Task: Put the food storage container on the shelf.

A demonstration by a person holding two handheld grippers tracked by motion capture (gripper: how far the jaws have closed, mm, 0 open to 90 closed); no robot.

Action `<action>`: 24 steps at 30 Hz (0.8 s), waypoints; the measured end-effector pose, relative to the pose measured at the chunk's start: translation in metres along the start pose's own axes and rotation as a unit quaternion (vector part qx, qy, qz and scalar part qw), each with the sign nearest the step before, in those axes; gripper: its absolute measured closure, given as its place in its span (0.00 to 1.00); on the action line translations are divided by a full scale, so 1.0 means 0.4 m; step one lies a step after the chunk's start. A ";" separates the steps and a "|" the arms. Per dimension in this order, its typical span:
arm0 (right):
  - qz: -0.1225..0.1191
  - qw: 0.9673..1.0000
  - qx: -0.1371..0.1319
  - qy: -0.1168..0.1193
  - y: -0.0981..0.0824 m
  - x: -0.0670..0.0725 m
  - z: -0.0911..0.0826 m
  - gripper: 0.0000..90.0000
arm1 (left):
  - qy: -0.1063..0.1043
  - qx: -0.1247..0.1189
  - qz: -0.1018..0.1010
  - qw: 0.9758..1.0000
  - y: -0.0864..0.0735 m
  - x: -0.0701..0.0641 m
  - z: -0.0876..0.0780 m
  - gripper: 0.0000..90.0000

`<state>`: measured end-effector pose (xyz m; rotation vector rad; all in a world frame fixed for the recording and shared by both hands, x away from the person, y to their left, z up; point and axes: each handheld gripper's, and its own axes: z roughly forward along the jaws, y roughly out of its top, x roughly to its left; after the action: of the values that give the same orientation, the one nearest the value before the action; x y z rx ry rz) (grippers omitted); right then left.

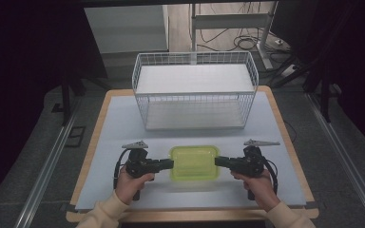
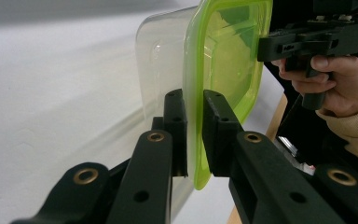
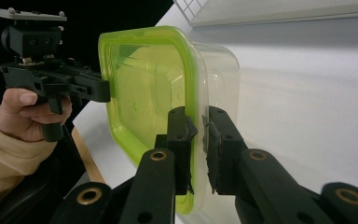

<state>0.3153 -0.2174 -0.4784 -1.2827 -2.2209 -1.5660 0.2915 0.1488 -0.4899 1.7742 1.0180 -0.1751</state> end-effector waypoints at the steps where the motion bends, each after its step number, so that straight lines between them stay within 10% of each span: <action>1: 0.000 1.000 0.000 -0.001 0.002 0.002 0.000 0.90 | 0.001 -0.001 0.001 1.000 0.003 -0.001 -0.001 0.90; 24: -0.028 0.999 -0.020 -0.003 0.068 0.043 -0.017 0.90 | 0.009 -0.016 0.029 0.999 0.071 -0.020 -0.039 0.90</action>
<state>0.3212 -0.2107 -0.4466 -1.2465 -2.2587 -1.6367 0.3013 0.1544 -0.4585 1.7777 0.9758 -0.1052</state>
